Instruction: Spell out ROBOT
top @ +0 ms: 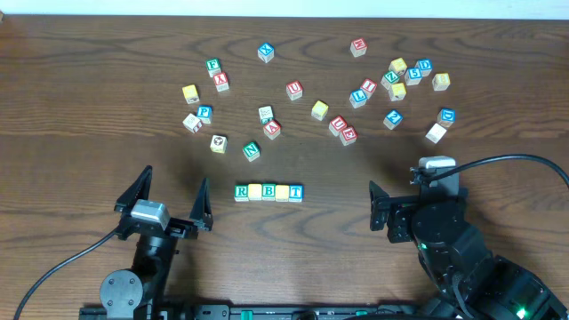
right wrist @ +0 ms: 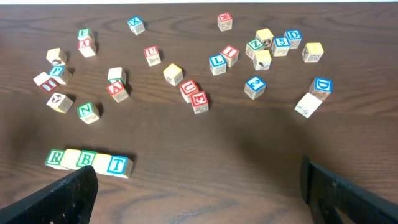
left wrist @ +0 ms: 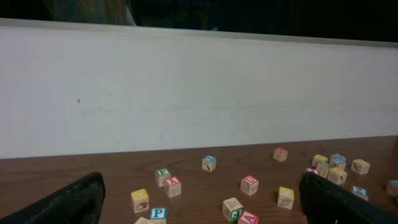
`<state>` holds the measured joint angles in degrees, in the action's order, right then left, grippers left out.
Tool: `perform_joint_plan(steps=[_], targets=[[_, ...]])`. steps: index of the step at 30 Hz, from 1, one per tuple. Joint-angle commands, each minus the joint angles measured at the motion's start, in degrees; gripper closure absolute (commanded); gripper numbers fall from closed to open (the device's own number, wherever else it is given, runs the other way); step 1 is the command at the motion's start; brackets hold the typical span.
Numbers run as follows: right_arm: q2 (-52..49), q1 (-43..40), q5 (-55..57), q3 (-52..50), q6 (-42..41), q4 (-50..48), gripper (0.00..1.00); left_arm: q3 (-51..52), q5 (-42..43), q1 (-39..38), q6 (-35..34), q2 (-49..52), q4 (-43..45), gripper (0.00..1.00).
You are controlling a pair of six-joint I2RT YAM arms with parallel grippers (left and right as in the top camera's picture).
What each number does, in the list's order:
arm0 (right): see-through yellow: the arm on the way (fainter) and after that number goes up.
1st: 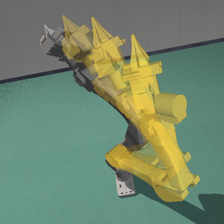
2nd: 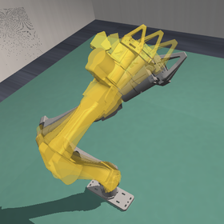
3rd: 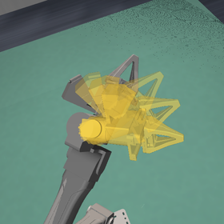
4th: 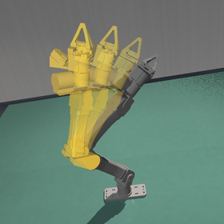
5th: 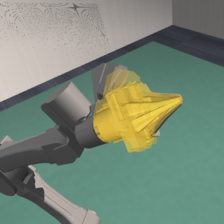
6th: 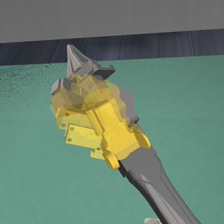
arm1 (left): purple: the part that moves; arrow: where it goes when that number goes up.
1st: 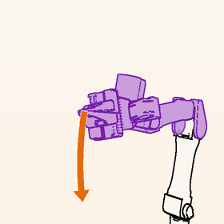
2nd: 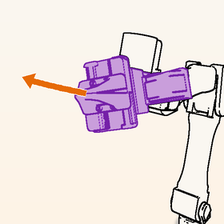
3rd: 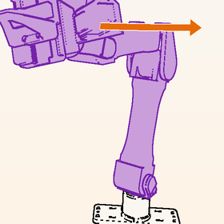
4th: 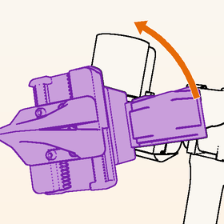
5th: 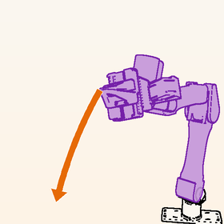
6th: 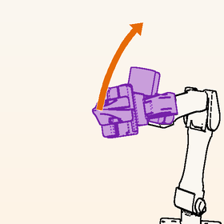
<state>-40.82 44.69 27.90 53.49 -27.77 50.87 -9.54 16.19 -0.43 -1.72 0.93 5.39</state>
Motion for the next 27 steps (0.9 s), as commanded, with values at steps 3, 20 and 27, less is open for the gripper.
perform_joint_plan(steps=[3, 20, 27], targets=[[0.3, -0.4, 0.0, -0.4, 0.9, 0.1, 0.01, 0.7, -0.3, 0.3, -0.7, -0.5, 0.4, 0.02], [20.4, -19.4, -28.5, -47.4, 30.8, -66.8, 0.01, 0.7, -0.3, 0.3, -0.7, -0.5, 0.4, 0.02], [30.9, -25.7, -28.1, -53.2, 35.2, -64.1, 0.01, 0.7, -0.3, 0.3, -0.7, -0.5, 0.4, 0.02]])
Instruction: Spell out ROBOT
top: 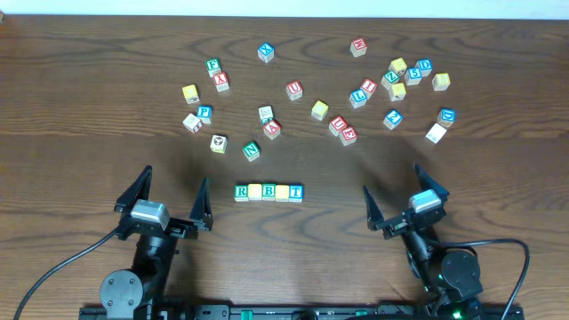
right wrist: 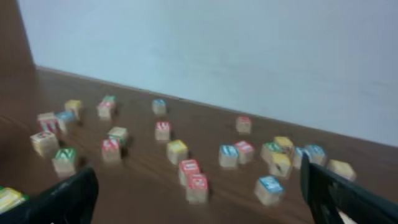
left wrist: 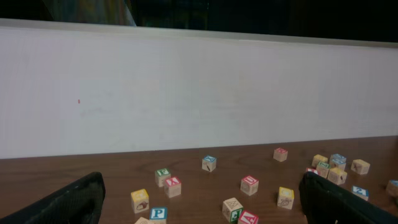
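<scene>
A row of five letter blocks (top: pixel 268 192) lies at the table's front middle, reading R, a plain yellow face, B, a plain yellow face, T. Its end shows at the lower left of the right wrist view (right wrist: pixel 7 198). Many loose letter blocks (top: pixel 338 124) are scattered farther back; a red U block (top: pixel 293 90) (left wrist: pixel 250 184) is among them. My left gripper (top: pixel 169 197) (left wrist: pixel 199 200) stands open and empty, left of the row. Right of the row, my right gripper (top: pixel 397 197) (right wrist: pixel 199 194) is also open and empty. Neither touches a block.
A white wall (left wrist: pixel 199 93) (right wrist: pixel 249 56) runs along the table's far edge. The densest cluster of blocks (top: pixel 409 76) lies at the back right. Black cables (top: pixel 53 267) trail from both arm bases near the front edge.
My right arm has drawn back toward the front edge and tipped up, so its camera now looks across the table at the wall instead of down. The left arm and all blocks stay put.
</scene>
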`<state>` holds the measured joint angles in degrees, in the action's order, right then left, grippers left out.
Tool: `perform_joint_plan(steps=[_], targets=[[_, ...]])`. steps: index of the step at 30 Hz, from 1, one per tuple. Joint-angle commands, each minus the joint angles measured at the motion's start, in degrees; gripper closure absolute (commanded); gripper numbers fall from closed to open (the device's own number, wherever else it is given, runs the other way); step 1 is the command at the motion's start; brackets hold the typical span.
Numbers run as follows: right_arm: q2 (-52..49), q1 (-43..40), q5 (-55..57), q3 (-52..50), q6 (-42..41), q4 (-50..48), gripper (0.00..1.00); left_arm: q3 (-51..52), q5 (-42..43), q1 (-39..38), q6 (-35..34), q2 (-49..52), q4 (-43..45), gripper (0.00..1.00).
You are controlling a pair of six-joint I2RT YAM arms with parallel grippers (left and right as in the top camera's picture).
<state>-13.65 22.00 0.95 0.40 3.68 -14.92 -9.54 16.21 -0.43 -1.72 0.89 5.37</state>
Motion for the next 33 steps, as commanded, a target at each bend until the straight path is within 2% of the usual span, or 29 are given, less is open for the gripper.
perform_joint_plan(steps=[1, 10, 33], targets=[[4.9, -4.2, -1.1, -0.1, 3.8, 2.8, 0.01, 0.7, -0.4, 0.3, -0.7, -0.5, 0.4, 0.02], [12.3, -11.3, -1.0, -0.1, 3.6, 19.7, 0.01, 0.7, -0.4, 0.3, -0.7, -0.5, 0.4, 0.02], [12.6, -13.4, -0.9, -0.1, 3.7, 19.3, 0.01, 0.7, -0.4, 0.3, -0.7, -0.5, 0.4, 0.02]])
